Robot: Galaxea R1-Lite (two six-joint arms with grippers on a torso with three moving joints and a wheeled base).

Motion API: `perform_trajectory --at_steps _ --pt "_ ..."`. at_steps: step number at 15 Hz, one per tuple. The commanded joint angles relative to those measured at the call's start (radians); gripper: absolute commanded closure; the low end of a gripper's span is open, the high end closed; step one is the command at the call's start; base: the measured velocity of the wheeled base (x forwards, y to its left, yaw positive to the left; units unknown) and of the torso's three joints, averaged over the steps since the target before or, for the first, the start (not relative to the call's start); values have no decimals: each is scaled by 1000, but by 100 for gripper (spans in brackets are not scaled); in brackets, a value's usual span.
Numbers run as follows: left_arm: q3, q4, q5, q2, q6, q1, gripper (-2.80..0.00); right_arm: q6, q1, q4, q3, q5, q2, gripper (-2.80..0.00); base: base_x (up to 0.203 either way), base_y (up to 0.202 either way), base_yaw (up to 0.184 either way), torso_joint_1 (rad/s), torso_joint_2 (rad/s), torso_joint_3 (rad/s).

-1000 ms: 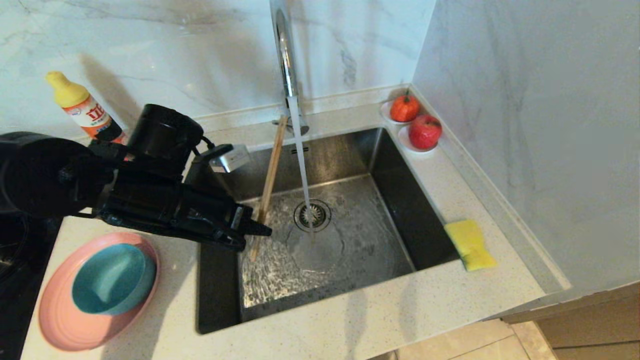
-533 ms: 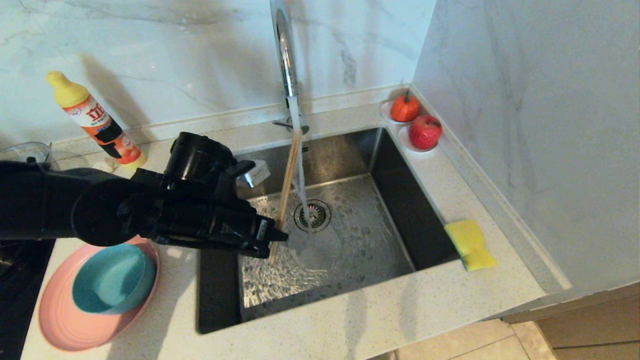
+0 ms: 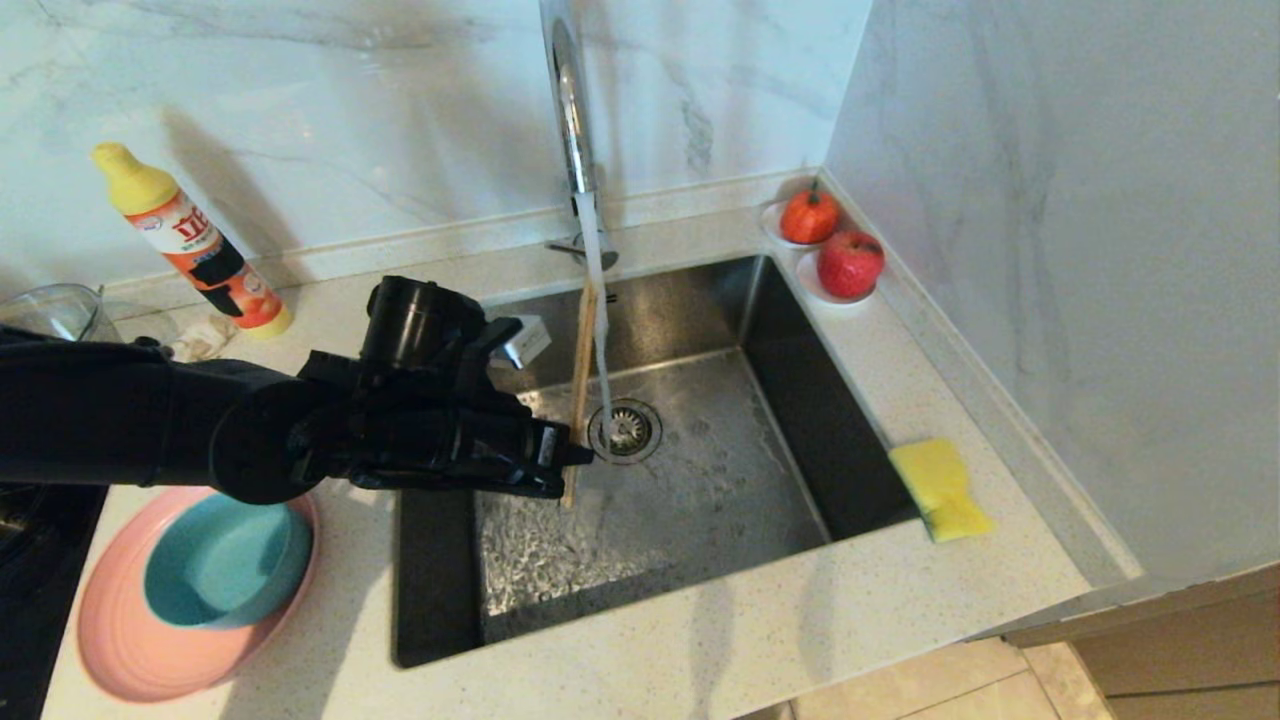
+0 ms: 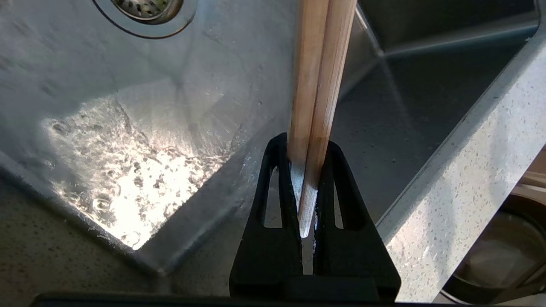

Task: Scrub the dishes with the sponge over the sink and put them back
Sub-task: Rinse the chopsticks

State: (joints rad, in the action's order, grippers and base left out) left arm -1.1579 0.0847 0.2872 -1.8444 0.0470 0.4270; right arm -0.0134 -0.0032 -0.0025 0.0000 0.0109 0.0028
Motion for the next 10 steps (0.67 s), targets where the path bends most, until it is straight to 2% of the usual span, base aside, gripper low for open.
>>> perform_trajectory --at_steps 1,5,10 --pt "-2 1 3 -17 1 4 0 0 0 -1 0 0 0 0 0 0 0 0 0 0" --pt "-1 100 -1 -37 4 11 0 0 0 -1 0 0 0 0 0 0 0 0 0 0" --pt "-6 115 -29 -45 5 13 0 0 0 -1 0 0 0 0 0 0 0 0 0 0"
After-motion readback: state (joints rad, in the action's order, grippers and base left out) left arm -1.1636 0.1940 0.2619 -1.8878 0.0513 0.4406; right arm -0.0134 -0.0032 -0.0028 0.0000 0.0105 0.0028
